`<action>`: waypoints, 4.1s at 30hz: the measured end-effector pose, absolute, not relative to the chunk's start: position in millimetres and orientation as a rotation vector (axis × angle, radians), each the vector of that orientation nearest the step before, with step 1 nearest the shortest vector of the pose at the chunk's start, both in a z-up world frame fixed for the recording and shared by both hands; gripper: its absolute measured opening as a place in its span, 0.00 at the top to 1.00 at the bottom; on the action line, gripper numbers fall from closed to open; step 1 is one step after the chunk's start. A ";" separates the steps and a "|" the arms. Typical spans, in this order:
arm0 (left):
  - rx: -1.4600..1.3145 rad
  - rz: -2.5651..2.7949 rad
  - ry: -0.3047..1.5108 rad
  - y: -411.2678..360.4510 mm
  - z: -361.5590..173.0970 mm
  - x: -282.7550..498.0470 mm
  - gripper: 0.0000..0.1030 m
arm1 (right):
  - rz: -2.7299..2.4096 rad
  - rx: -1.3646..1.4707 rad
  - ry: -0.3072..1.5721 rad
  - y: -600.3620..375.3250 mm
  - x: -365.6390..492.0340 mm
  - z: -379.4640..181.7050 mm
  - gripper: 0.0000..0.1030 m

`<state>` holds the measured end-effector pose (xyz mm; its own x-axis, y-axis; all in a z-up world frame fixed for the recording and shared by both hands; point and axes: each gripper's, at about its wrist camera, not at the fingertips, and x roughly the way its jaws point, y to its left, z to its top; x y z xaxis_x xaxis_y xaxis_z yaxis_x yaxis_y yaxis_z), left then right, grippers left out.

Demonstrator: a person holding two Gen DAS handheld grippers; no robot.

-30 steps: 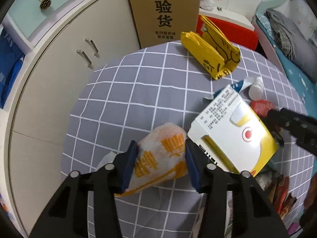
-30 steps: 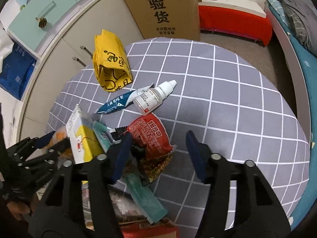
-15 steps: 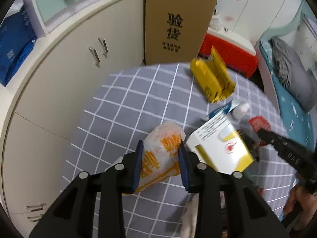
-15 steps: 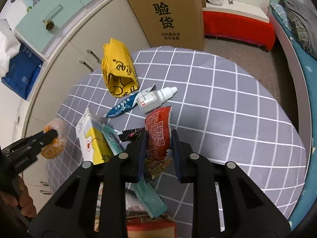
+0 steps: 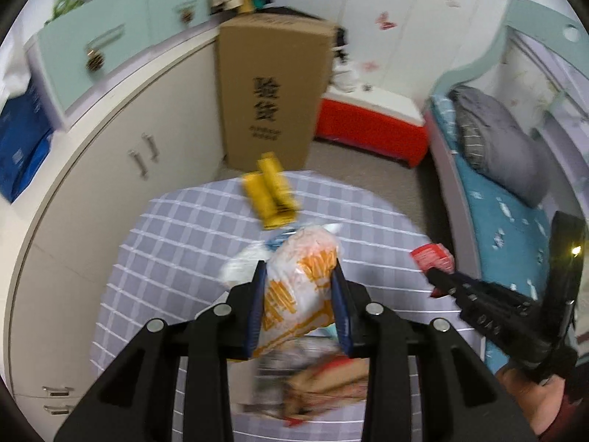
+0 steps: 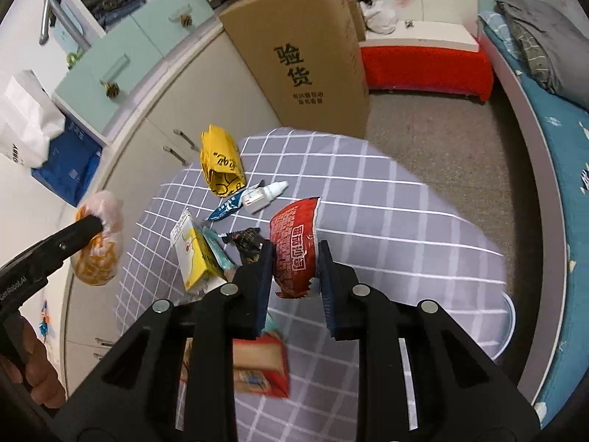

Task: Collect trash
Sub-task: 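Carry both bags away from the table to above the blue bin, then open both tools over the blue bin to drop both bags, then move both tools back over the table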

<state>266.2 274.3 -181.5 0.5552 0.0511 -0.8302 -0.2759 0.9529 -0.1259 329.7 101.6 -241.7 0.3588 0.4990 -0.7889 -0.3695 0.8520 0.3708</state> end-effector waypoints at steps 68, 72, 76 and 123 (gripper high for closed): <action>0.016 -0.464 1.133 -203.6 -212.1 339.9 0.51 | -0.004 0.391 0.824 -328.2 244.7 -191.1 0.29; 0.003 -0.471 1.139 -200.1 -213.2 341.4 0.34 | -0.018 0.403 0.824 -331.1 244.7 -191.3 0.29; 0.005 -0.471 1.106 -194.6 -208.1 339.9 0.29 | -0.023 0.414 0.825 -330.1 245.7 -190.9 0.28; -0.535 0.349 1.070 248.7 -223.2 239.7 0.27 | 0.646 0.054 1.020 71.8 299.2 -216.3 0.25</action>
<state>239.7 248.7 -223.2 0.4443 0.0146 -0.8958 -0.5165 0.8211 -0.2428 299.2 71.8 -216.3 0.3555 0.5238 -0.7741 -0.4753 0.8144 0.3328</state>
